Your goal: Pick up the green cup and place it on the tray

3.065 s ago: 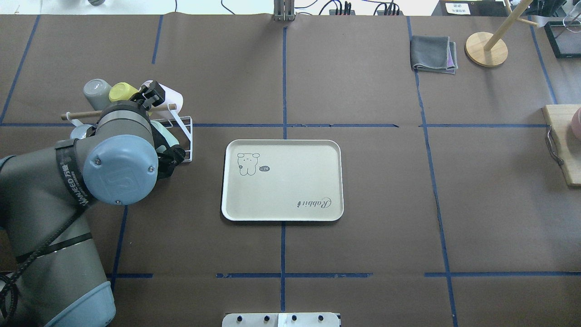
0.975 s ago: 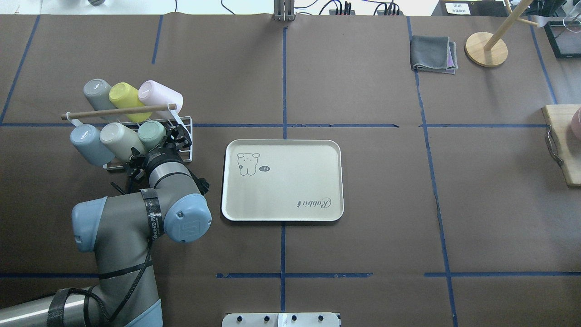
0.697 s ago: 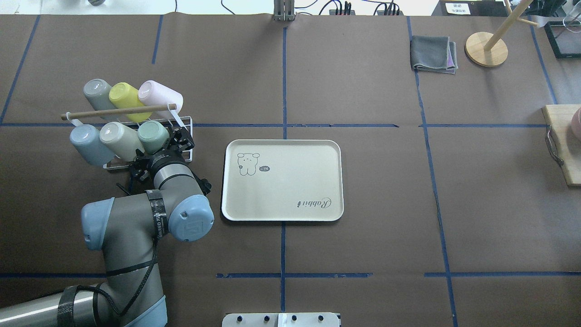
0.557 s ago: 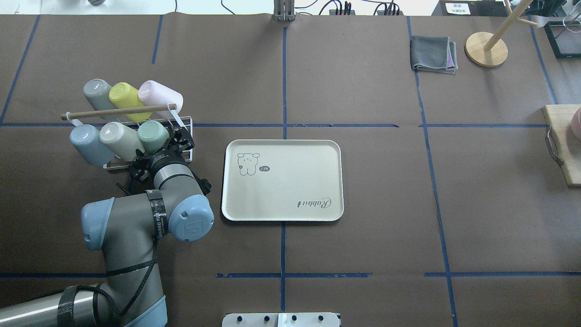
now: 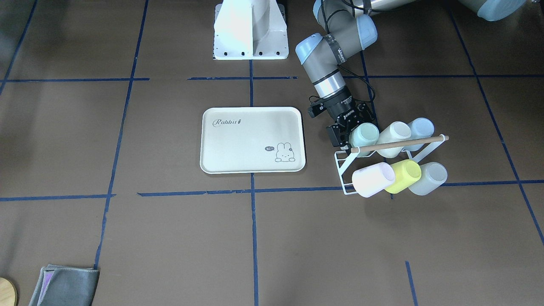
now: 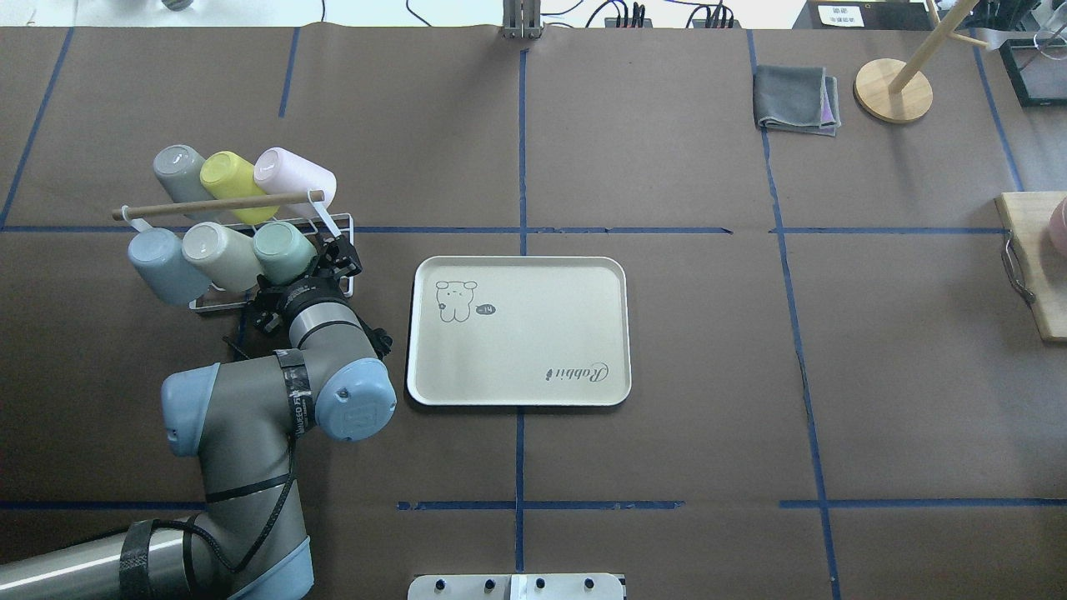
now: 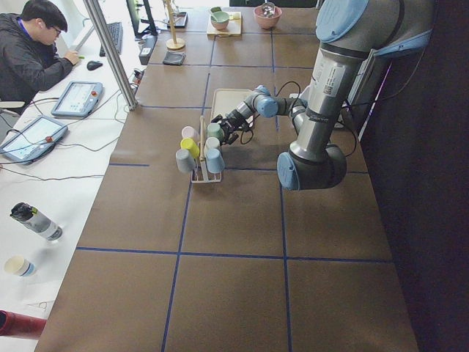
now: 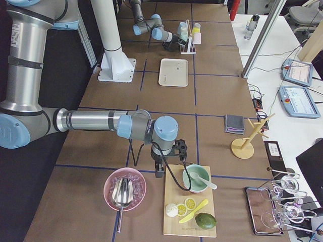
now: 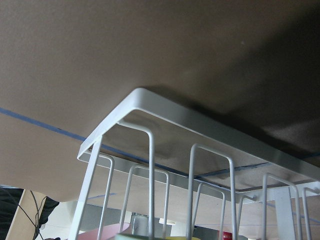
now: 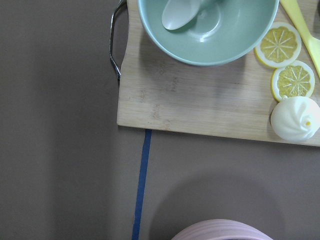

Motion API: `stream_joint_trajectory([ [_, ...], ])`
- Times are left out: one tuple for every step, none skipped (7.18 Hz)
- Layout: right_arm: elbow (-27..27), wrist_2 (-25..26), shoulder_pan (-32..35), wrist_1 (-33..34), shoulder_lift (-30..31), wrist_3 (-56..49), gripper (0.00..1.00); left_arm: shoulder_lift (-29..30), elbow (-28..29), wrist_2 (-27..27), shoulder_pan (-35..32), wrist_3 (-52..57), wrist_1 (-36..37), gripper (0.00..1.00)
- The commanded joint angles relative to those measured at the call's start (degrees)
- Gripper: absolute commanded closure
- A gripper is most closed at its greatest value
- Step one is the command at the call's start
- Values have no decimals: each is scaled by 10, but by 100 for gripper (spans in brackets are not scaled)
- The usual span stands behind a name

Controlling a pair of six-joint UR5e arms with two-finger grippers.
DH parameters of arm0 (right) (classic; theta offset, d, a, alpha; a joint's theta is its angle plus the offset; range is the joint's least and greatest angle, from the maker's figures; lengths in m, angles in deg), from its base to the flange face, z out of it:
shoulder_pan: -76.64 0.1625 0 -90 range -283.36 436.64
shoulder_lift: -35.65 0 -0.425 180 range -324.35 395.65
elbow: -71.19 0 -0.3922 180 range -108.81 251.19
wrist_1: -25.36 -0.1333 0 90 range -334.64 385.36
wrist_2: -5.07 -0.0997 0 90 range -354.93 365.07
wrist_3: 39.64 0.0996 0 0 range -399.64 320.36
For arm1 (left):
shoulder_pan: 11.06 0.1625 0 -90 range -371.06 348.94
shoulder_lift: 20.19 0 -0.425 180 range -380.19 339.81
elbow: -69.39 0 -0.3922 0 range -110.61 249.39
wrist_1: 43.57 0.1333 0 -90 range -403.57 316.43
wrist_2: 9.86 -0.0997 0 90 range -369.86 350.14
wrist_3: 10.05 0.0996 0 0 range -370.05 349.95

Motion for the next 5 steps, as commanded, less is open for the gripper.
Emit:
stream_joint_trajectory([
  [0, 0, 0, 0, 0, 0, 0, 0, -8, 0, -2, 2, 0, 32],
  [0, 0, 0, 0, 0, 0, 0, 0, -15, -1, -3, 5, 0, 32],
  [0, 0, 0, 0, 0, 0, 0, -1, -29, -1, -5, 7, 1, 32],
  [0, 0, 0, 0, 0, 0, 0, -5, -49, -1, -7, 8, 2, 32],
  [0, 0, 0, 0, 0, 0, 0, -6, -61, -1, -9, 9, 3, 32],
])
